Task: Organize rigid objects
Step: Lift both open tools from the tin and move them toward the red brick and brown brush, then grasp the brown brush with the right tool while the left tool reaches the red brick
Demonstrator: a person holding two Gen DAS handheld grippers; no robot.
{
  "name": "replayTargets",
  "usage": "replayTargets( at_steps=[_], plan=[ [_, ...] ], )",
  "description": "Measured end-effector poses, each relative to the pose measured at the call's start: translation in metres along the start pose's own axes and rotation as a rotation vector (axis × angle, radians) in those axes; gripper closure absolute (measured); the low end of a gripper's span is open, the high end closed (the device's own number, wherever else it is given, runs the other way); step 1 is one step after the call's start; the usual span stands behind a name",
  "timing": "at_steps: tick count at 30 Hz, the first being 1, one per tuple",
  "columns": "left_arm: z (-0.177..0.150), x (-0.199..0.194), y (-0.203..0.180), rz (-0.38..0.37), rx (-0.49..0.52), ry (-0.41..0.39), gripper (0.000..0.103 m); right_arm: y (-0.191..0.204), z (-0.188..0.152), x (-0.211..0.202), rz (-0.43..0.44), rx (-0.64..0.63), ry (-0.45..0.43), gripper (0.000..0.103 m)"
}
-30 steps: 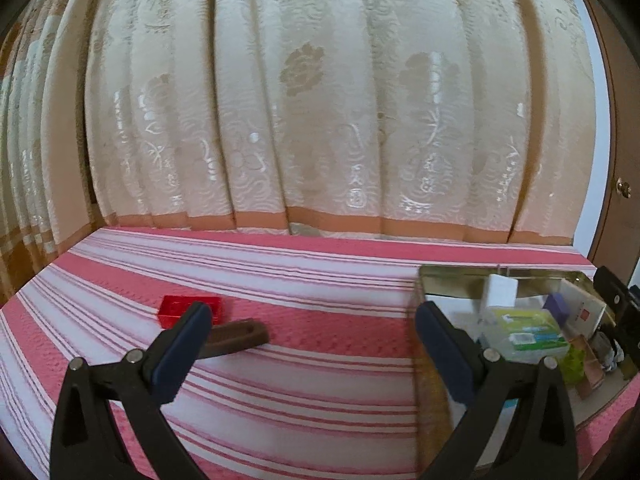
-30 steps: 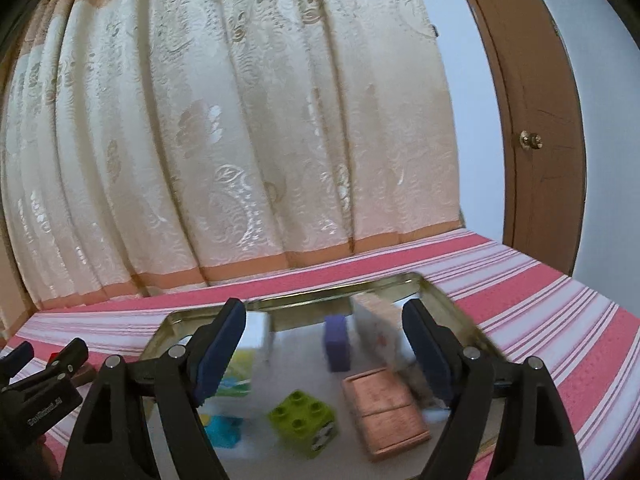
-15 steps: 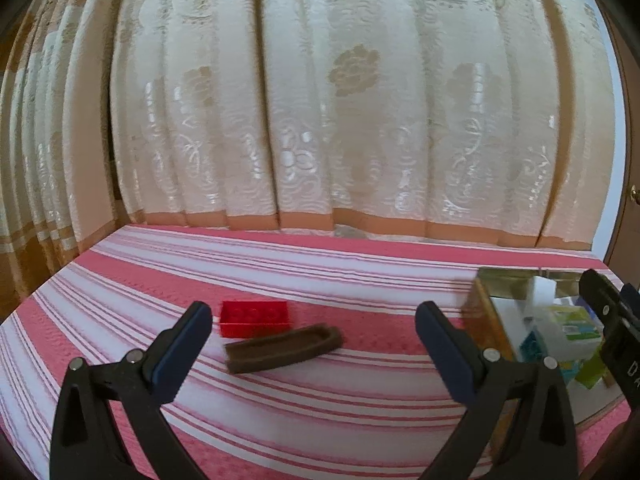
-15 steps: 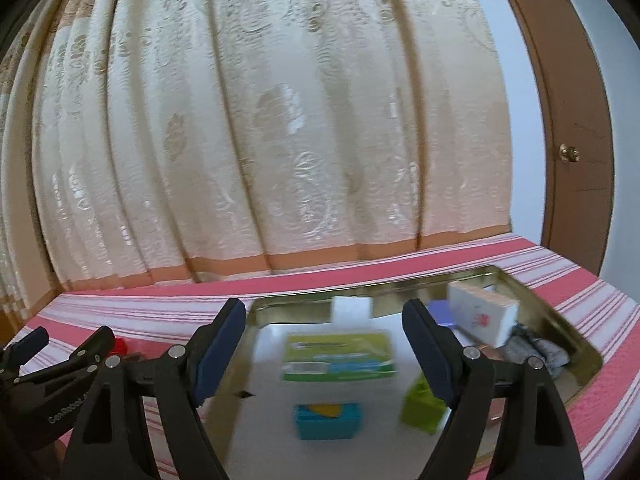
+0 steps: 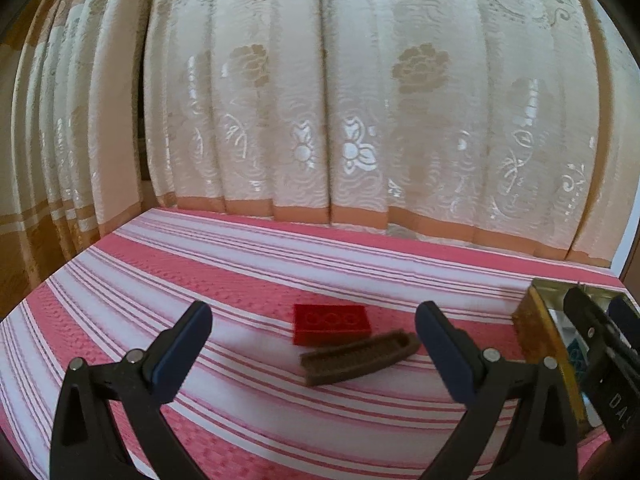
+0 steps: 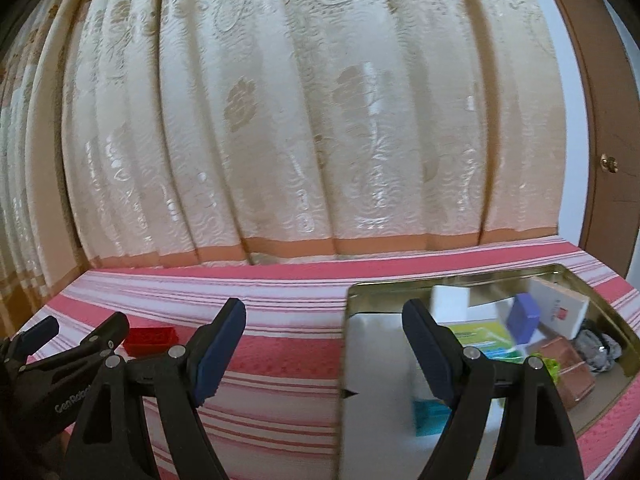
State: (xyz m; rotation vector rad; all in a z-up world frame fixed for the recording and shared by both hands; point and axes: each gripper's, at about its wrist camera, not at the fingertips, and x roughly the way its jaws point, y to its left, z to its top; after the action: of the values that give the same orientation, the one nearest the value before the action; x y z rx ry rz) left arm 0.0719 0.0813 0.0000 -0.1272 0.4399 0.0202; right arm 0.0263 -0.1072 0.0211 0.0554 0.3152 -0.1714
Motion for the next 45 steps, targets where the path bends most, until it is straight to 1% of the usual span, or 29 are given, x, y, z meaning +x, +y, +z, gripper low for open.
replayTargets(
  at_steps=[3, 7, 11, 16, 18, 22, 25, 29, 30, 32, 33, 36, 39, 41, 43, 44, 45],
  plan=[
    [0.002, 0.004, 0.011, 0.014, -0.001, 0.006, 0.001, 0.010, 0.001, 0.005, 0.010, -0.013, 0.018, 0.021],
    [0.004, 0.012, 0.035, 0.046, -0.031, 0.023, 0.001, 0.021, 0.002, 0.012, 0.034, -0.025, 0.042, 0.021],
    [0.007, 0.023, 0.065, 0.120, -0.069, 0.047, 0.001, 0.032, 0.001, 0.022, 0.056, -0.039, 0.086, 0.021],
    [0.007, 0.037, 0.101, 0.202, -0.154, 0.076, 0.001, 0.047, -0.002, 0.042, 0.111, -0.034, 0.189, 0.021],
    [0.008, 0.042, 0.110, 0.223, -0.170, 0.084, 0.001, 0.054, -0.004, 0.049, 0.146, -0.033, 0.235, 0.021],
    [0.008, 0.050, 0.121, 0.235, -0.190, 0.107, 0.001, 0.072, -0.013, 0.060, 0.203, -0.054, 0.329, 0.021],
    [0.009, 0.052, 0.124, 0.272, -0.190, 0.097, 0.001, 0.087, -0.019, 0.070, 0.241, -0.046, 0.399, 0.021],
    [0.009, 0.050, 0.127, 0.293, -0.189, 0.087, 0.001, 0.106, -0.027, 0.090, 0.236, -0.002, 0.503, 0.020],
    [0.008, 0.051, 0.128, 0.296, -0.190, 0.092, 0.001, 0.113, -0.028, 0.095, 0.217, 0.005, 0.525, 0.019],
    [0.008, 0.052, 0.131, 0.300, -0.201, 0.099, 0.001, 0.122, -0.025, 0.097, 0.203, 0.012, 0.510, 0.019],
    [0.008, 0.053, 0.132, 0.298, -0.209, 0.101, 0.001, 0.128, -0.026, 0.103, 0.207, 0.026, 0.526, 0.017],
    [0.009, 0.053, 0.138, 0.295, -0.234, 0.101, 0.001, 0.145, -0.025, 0.113, 0.157, -0.015, 0.535, 0.017],
    [0.007, 0.053, 0.142, 0.289, -0.258, 0.106, 0.001, 0.154, -0.024, 0.122, 0.147, -0.046, 0.560, 0.017],
    [0.006, 0.054, 0.144, 0.285, -0.268, 0.116, 0.001, 0.153, -0.023, 0.122, 0.150, -0.061, 0.561, 0.019],
    [0.005, 0.055, 0.144, 0.276, -0.269, 0.121, 0.001, 0.155, -0.023, 0.120, 0.156, -0.128, 0.565, 0.031],
    [0.005, 0.055, 0.144, 0.272, -0.267, 0.121, 0.001, 0.155, -0.023, 0.119, 0.176, -0.148, 0.563, 0.034],
    [0.005, 0.055, 0.142, 0.269, -0.261, 0.120, 0.001, 0.153, -0.023, 0.117, 0.220, -0.162, 0.559, 0.041]
  ],
)
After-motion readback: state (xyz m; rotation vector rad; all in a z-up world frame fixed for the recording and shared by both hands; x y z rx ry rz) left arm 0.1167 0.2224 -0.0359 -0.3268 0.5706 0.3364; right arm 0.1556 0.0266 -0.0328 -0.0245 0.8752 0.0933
